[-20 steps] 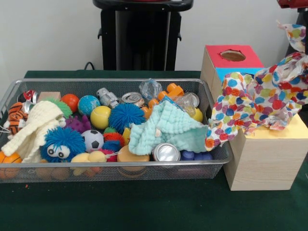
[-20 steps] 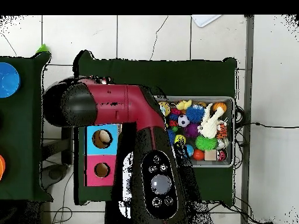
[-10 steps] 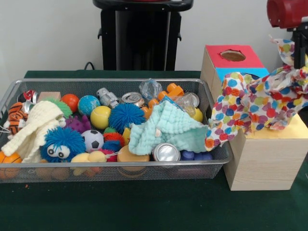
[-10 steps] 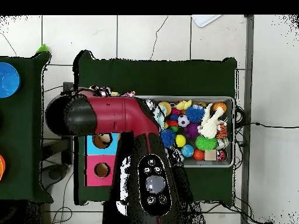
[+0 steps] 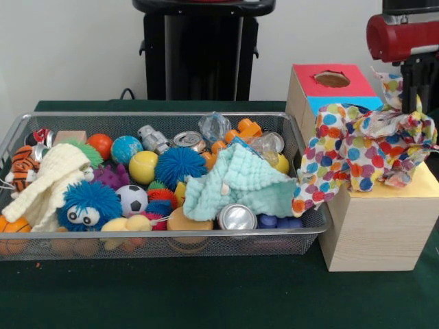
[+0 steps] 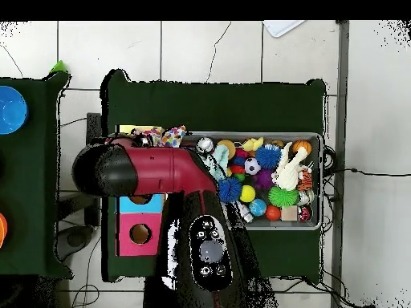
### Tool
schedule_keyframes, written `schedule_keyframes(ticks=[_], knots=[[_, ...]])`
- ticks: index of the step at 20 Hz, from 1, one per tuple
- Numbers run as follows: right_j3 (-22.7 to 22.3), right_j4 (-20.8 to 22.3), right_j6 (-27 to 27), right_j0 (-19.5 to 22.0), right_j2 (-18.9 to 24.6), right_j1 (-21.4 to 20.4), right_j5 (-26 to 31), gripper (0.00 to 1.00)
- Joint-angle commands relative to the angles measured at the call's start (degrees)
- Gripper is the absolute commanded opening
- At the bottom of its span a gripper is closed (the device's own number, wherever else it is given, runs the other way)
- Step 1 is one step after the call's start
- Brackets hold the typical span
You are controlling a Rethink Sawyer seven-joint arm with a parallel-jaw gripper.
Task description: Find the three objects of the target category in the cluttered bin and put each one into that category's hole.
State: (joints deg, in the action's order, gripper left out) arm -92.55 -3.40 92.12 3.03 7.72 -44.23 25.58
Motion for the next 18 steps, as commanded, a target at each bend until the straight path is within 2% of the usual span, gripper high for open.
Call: schedule_keyframes(ticks=[1, 7, 18], knots=[[-10.3, -1.5, 13.2, 2.1, 0.2, 2.8, -4.7, 0.0], [-12.5, -0.8, 11.7, 3.3, 0.3, 3.3, -7.0, 0.0], [-11.1, 1.2, 10.9, 1.5, -2.9, 6.2, -9.4, 0.0]])
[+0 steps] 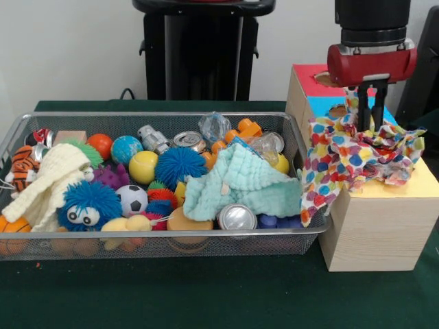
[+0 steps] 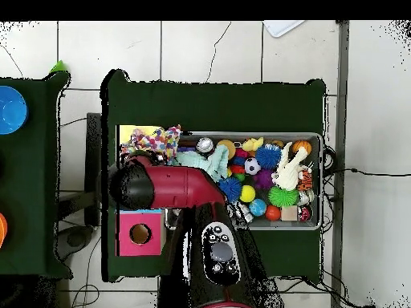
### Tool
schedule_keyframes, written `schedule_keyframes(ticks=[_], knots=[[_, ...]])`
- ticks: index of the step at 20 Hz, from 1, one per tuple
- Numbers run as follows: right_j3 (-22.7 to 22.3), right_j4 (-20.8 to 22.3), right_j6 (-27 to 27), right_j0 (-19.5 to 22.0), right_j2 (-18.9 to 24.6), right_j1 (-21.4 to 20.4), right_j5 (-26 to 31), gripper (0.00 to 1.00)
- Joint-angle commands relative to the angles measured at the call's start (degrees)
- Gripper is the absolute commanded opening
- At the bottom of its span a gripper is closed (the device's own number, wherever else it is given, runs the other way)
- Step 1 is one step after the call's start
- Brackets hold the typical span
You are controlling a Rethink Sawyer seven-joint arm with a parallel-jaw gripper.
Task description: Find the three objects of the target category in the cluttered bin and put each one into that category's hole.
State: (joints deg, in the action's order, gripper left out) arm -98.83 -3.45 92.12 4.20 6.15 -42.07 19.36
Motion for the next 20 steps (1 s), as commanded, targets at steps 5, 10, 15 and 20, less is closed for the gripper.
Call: schedule_keyframes(ticks=[5, 10, 15, 20], knots=[[-3.5, 1.7, 11.4, -0.7, -3.1, 6.7, -6.6, 0.0], [-2.5, 0.3, 12.0, -1.2, -3.0, 8.9, -9.3, 0.0], [-2.6, -1.1, 12.2, -0.6, -0.9, 9.5, -11.2, 0.0], [-3.1, -3.1, 12.9, 1.0, 2.7, 9.7, -10.9, 0.0]])
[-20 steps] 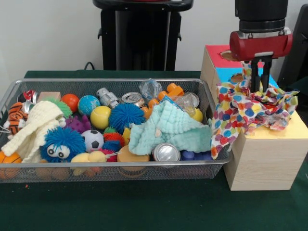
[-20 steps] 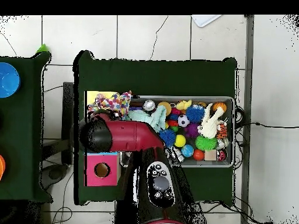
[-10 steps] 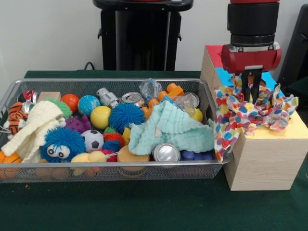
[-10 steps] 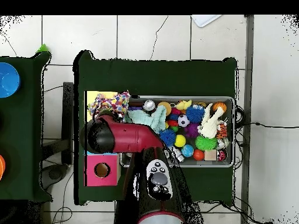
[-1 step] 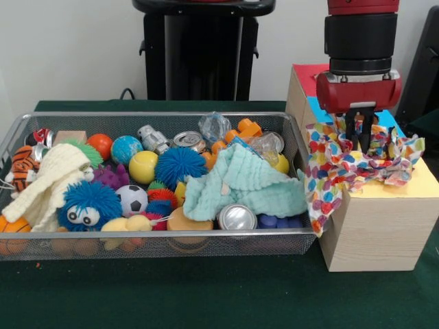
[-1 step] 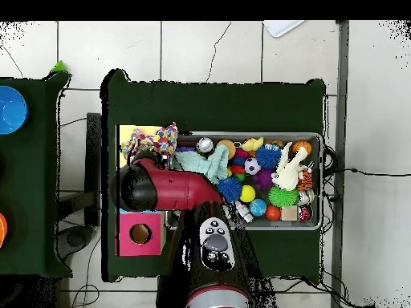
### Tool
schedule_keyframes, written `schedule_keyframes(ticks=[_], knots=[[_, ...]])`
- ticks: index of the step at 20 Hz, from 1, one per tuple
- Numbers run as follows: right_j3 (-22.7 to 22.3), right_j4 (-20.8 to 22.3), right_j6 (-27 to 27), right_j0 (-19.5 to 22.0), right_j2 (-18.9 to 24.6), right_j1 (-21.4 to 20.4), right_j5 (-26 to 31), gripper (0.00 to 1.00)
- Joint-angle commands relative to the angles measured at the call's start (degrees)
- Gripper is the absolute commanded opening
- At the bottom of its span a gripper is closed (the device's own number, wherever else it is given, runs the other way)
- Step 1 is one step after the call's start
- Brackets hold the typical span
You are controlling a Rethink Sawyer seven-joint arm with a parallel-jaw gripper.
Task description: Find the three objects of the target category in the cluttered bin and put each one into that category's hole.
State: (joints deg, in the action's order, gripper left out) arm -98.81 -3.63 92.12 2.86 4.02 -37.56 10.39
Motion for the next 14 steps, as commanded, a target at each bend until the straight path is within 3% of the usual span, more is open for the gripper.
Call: schedule_keyframes(ticks=[1, 14], knots=[[-3.1, -3.3, 13.2, 2.3, 5.2, 5.2, -1.7, 0.0], [-5.0, -9.6, 16.4, 1.7, 9.6, 6.5, -2.6, 0.0]])
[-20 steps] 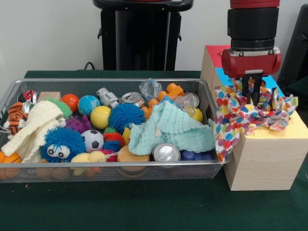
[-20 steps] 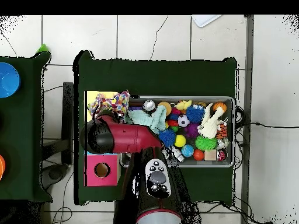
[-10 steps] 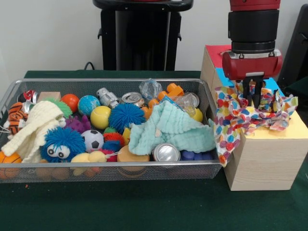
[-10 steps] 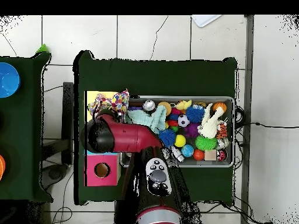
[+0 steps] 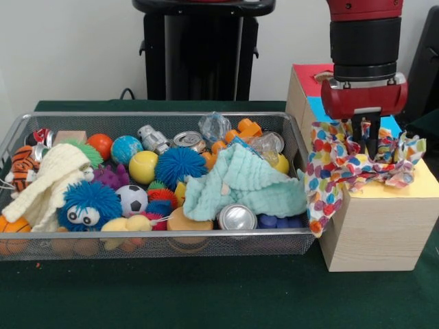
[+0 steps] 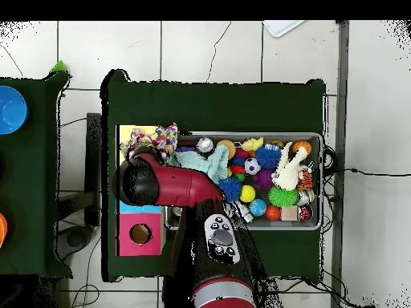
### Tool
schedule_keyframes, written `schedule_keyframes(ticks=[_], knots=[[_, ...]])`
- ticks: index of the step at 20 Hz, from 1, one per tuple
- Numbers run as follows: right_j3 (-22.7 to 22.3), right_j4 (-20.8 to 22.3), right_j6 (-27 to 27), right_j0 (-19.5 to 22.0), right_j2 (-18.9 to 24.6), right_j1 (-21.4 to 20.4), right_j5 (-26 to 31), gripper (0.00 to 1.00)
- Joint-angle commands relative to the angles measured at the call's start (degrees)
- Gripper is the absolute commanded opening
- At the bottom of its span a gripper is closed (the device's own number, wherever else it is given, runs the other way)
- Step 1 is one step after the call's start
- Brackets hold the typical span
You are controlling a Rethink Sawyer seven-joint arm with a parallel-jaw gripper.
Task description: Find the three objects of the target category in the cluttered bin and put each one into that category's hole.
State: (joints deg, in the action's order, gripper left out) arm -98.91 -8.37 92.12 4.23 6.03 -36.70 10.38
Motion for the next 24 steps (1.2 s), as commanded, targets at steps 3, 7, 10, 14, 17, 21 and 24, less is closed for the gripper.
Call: schedule_keyframes(ticks=[3, 7, 10, 14, 17, 21, 24], knots=[[-5.0, -5.7, 16.1, 0.2, 7.9, 6.0, -2.8, 0.0], [-5.0, -6.8, 15.7, 0.3, 8.5, 6.4, -2.6, 0.0], [-4.5, -7.6, 15.3, -0.2, 8.1, 7.0, -2.2, 0.0], [-3.9, -8.4, 15.1, -0.3, 8.4, 8.1, -2.8, 0.0], [-3.9, -9.2, 15.3, -0.1, 9.5, 8.7, -3.5, 0.0], [-3.8, -10.4, 15.9, -0.4, 10.4, 9.4, -4.4, 0.0], [-3.3, -10.9, 16.0, -0.7, 10.9, 10.3, -5.7, 0.0]])
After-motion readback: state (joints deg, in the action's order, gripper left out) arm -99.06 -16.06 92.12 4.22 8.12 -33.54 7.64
